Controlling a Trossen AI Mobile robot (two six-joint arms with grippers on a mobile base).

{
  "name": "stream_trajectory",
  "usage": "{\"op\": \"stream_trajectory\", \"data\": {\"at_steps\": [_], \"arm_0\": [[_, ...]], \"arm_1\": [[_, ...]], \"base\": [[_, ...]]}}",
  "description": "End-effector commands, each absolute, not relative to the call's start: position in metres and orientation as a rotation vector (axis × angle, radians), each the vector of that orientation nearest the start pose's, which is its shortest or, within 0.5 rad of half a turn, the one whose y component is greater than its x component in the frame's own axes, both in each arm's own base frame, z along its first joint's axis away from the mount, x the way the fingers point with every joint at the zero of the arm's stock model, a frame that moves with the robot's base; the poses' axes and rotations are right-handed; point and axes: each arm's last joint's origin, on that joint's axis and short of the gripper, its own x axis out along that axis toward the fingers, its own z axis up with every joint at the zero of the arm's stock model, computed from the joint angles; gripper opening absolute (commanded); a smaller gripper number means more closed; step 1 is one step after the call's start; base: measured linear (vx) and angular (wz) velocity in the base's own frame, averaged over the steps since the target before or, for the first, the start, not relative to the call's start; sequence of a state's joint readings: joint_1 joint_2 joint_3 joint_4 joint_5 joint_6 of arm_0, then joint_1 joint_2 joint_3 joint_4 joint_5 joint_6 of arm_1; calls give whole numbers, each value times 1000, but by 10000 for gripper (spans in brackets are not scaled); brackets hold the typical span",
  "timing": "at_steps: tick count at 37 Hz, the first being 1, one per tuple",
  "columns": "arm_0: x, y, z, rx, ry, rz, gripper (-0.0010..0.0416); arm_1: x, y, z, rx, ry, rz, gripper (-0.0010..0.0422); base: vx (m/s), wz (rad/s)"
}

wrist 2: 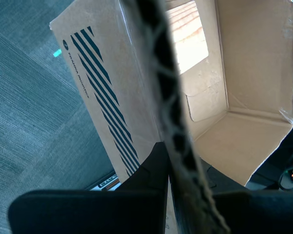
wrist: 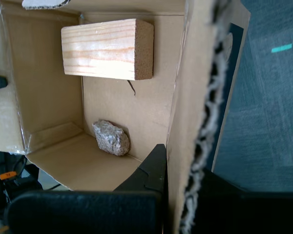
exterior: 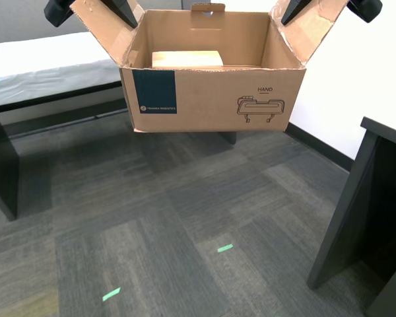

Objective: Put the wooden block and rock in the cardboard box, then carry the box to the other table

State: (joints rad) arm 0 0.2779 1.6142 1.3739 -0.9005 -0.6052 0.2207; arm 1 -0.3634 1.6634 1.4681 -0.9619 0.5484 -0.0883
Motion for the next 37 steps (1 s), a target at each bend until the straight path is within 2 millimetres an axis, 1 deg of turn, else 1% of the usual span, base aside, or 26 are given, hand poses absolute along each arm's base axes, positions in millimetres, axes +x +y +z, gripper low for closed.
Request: {"op": "stream_trajectory", "data": {"at_steps": [1, 8, 18, 25, 30, 37], "arm_0": [[303, 105, 284, 368, 1256, 684, -1], [300, 104, 283, 351, 1273, 692, -1], [300, 105, 283, 321, 1258, 716, -1], [300, 105, 283, 323, 1259, 715, -1], [300, 105, 283, 334, 1269, 706, -1], [298, 105, 282, 338, 1295, 700, -1]], "arm_1": [[307, -134, 294, -181, 1215, -749, -1], [307, -134, 294, -233, 1241, -697, -1], [307, -134, 294, -237, 1242, -695, -1], [307, -134, 294, -235, 1241, -696, -1], [307, -134, 294, -192, 1221, -728, -1], [307, -134, 294, -182, 1217, -735, -1]], "base": [[156, -82], [156, -48], [166, 45], [182, 113], [192, 154], [204, 185]]}}
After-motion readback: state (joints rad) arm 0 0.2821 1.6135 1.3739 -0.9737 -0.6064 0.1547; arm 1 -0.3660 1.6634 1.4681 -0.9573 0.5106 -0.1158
